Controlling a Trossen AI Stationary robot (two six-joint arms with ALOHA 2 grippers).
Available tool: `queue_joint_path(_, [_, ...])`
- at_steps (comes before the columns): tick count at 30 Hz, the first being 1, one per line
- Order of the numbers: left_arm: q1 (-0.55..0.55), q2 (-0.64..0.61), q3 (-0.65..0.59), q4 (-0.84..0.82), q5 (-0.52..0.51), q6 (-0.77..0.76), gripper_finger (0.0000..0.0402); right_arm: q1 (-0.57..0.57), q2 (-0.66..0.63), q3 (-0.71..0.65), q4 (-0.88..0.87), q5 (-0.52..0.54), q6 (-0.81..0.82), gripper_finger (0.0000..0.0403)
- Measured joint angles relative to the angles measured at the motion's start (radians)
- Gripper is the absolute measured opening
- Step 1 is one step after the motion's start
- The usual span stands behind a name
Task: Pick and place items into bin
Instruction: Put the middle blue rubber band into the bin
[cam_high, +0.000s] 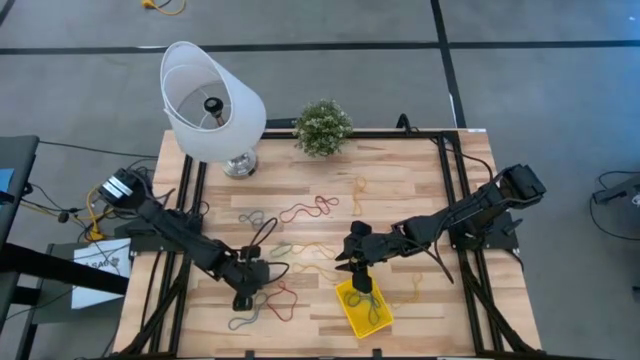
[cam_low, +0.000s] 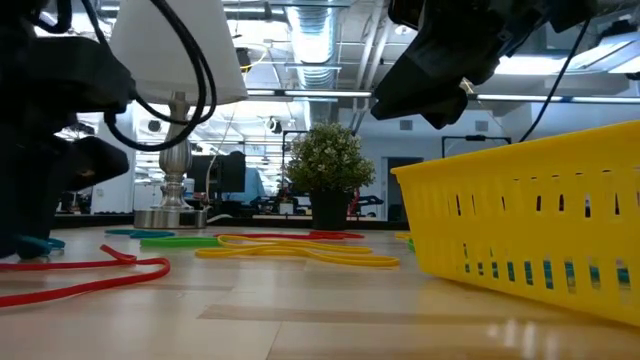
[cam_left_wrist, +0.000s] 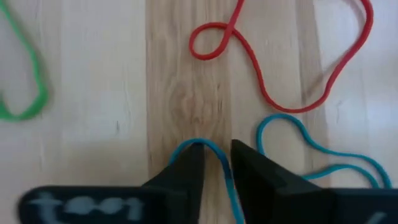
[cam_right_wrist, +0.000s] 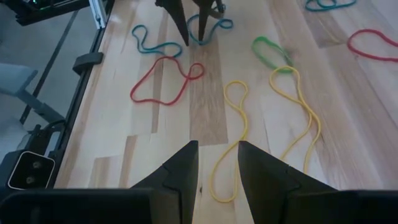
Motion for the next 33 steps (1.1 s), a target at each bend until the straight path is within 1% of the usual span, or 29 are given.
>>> queue_joint_path(2, [0.001, -0.002, 0.035, -0.054, 0.003, 0.001, 0.0028, -0.003, 0.0, 0.0, 0.003, 0.0, 0.005, 0.0108])
queue_joint_path(3, [0.001, -0.007, 0.058, -0.089, -0.006, 0.001, 0.0014, -0.004, 0.0, 0.0, 0.005, -0.001, 0.021, 0.0108])
queue_joint_path(4, [0.001, -0.008, 0.083, -0.119, -0.02, 0.003, 0.0009, -0.004, 0.0, 0.0, 0.007, -0.002, 0.041, 0.0108])
queue_joint_path(7, [0.0, -0.009, 0.165, -0.21, -0.092, 0.085, 0.0008, -0.01, 0.0, 0.0, 0.008, -0.002, 0.097, 0.0108])
queue_joint_path(9, [0.008, -0.01, 0.229, -0.227, -0.155, 0.182, 0.0003, -0.011, -0.006, 0.0, 0.005, -0.004, 0.135, 0.0108])
queue_joint_path(11, [0.021, -0.01, 0.294, -0.228, -0.232, 0.297, 0.0003, -0.018, -0.031, 0.0, 0.005, -0.002, 0.213, 0.0108])
queue_joint_path(13, [0.04, -0.011, 0.359, -0.217, -0.307, 0.397, 0.0002, -0.018, -0.068, 0.002, -0.007, -0.007, 0.291, 0.0107])
queue_joint_path(14, [0.052, -0.011, 0.387, -0.199, -0.337, 0.444, 0.0002, -0.013, -0.093, 0.001, -0.03, -0.02, 0.298, 0.0107])
queue_joint_path(16, [0.079, -0.013, 0.421, -0.115, -0.36, 0.535, 0.0001, 0.006, -0.157, 0.001, -0.082, -0.039, 0.299, 0.0107])
queue_joint_path(18, [0.108, -0.013, 0.437, 0.002, -0.329, 0.629, 0.0001, 0.033, -0.228, 0.001, -0.141, -0.032, 0.299, 0.0107])
queue_joint_path(19, [0.122, -0.013, 0.437, 0.063, -0.289, 0.676, 0.0001, 0.049, -0.262, 0.001, -0.167, -0.01, 0.297, 0.0107])
queue_joint_path(21, [0.151, -0.003, 0.437, 0.167, -0.194, 0.747, 0.0001, 0.077, -0.329, 0.001, -0.213, 0.054, 0.285, 0.0107])
queue_joint_path(23, [0.17, 0.017, 0.437, 0.255, -0.146, 0.78, 0.0, 0.101, -0.391, 0.001, -0.26, 0.133, 0.274, 0.0107])
queue_joint_path(26, [0.196, 0.077, 0.437, 0.398, -0.108, 0.808, 0.0, 0.128, -0.459, 0.001, -0.332, 0.268, 0.266, 0.0107])
queue_joint_path(29, [0.219, 0.169, 0.437, 0.548, -0.034, 0.796, 0.0, 0.136, -0.501, 0.001, -0.37, 0.368, 0.265, 0.0107])
queue_joint_path(31, [0.224, 0.229, 0.437, 0.656, 0.0, 0.761, 0.0, 0.133, -0.515, 0.0, -0.382, 0.396, 0.265, 0.0107])
queue_joint_path(33, [0.224, 0.279, 0.437, 0.758, 0.006, 0.726, 0.0, 0.127, -0.52, 0.0, -0.379, 0.4, 0.265, 0.0107])
